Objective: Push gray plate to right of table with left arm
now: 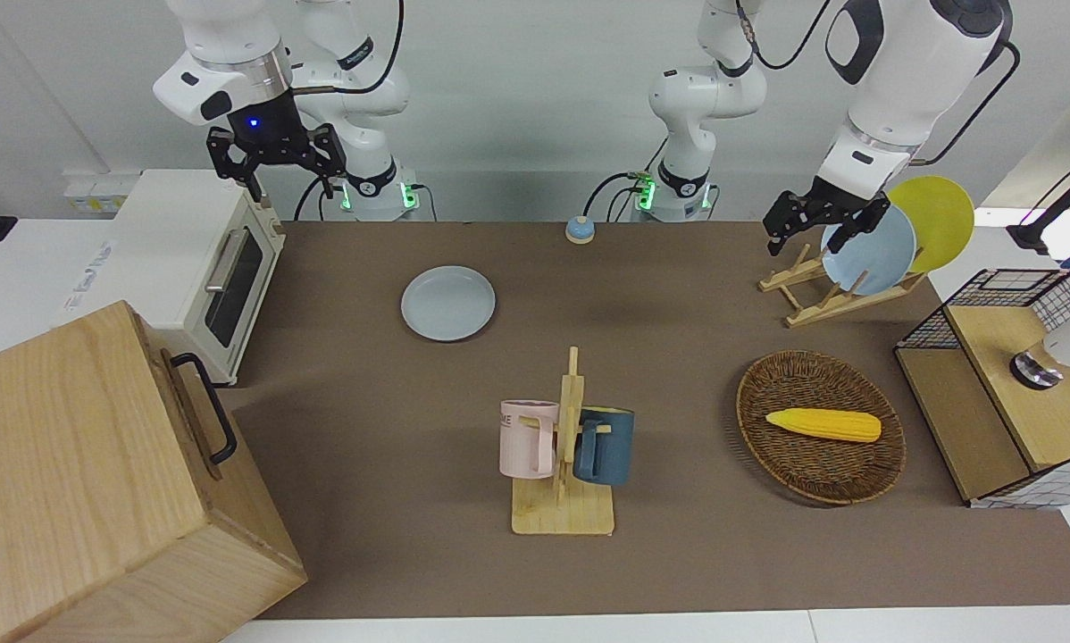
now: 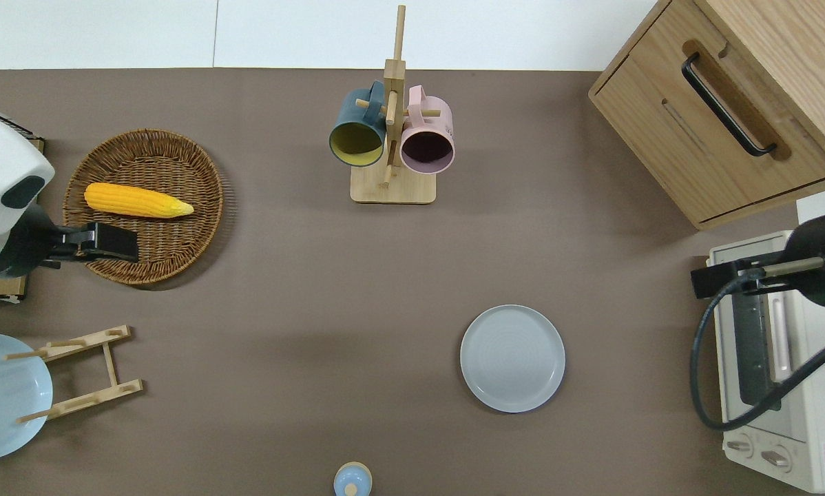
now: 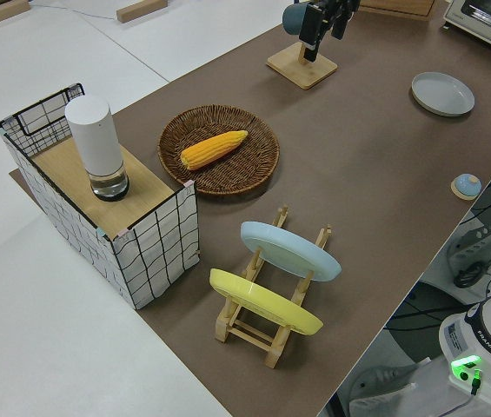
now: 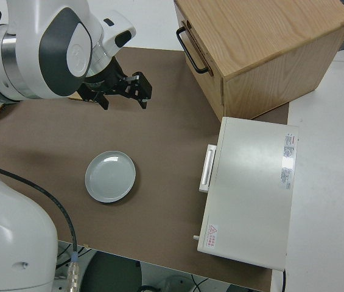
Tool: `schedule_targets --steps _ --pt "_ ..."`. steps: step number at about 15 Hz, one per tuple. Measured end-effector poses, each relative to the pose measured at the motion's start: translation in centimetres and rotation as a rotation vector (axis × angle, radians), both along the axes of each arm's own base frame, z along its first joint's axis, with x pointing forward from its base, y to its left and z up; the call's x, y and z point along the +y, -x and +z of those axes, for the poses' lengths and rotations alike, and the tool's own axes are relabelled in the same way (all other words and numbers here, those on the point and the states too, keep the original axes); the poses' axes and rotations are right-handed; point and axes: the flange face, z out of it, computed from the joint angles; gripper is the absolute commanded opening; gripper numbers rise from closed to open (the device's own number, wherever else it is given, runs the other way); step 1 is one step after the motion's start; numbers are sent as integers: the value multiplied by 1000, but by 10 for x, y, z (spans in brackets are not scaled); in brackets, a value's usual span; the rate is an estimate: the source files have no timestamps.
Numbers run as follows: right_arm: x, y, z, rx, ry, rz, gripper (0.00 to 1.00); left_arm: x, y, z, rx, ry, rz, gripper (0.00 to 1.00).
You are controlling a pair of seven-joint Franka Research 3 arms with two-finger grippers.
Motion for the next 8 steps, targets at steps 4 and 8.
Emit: schedule_targets --steps 4,8 --pt "0 0 0 0 0 0 996 7 -1 7 -14 1 13 991" --pt "0 0 0 0 0 0 996 3 0 15 -30 1 6 991"
